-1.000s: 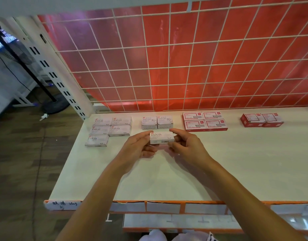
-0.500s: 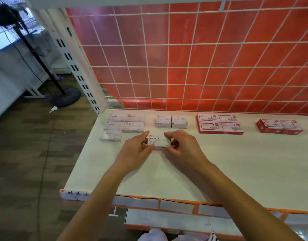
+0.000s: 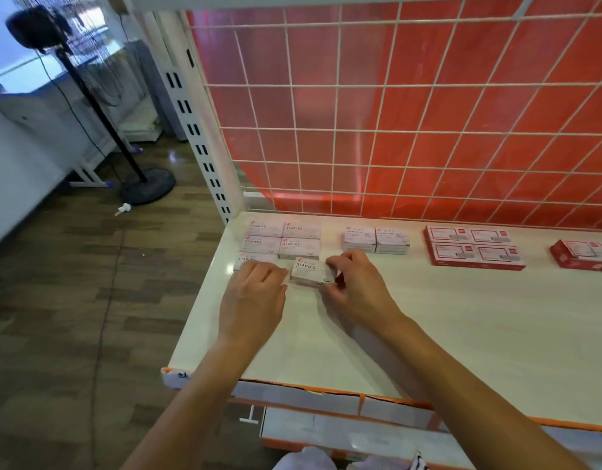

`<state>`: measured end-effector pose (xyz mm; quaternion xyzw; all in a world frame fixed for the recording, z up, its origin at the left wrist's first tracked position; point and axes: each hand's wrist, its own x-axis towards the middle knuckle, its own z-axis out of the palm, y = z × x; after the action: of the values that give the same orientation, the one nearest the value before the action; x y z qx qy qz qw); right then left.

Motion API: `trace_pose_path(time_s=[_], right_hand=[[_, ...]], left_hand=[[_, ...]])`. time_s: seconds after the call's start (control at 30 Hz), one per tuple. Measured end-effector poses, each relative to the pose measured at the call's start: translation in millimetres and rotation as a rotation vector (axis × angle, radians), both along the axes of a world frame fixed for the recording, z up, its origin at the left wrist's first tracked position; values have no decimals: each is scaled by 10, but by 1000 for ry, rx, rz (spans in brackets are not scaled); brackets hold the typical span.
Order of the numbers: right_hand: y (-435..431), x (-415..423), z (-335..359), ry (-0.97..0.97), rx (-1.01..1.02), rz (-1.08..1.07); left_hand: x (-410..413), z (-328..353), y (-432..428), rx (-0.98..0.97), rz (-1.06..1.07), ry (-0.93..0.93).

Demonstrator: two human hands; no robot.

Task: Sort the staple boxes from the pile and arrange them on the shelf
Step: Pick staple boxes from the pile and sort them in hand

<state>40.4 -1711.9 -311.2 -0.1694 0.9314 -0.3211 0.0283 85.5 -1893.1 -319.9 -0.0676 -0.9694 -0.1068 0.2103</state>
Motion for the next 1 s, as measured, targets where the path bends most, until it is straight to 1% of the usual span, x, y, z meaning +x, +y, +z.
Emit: trace_pose_path(time_s=[0.3,0.5,0.77,1.0], right_hand=[[-285,8,-29,22,35,-39],[-354,-5,-82,42,12,-92],[-386,-21,-141,80,5,-125],[-392,25,-124,74,-18,-157]], left_hand=[[-59,-86,-310,56,-21,14],[-76,-131,-401,56,-38,20],[-127,-120,-361,60,-90,23],[-205,-64,-197,77,-135,14]])
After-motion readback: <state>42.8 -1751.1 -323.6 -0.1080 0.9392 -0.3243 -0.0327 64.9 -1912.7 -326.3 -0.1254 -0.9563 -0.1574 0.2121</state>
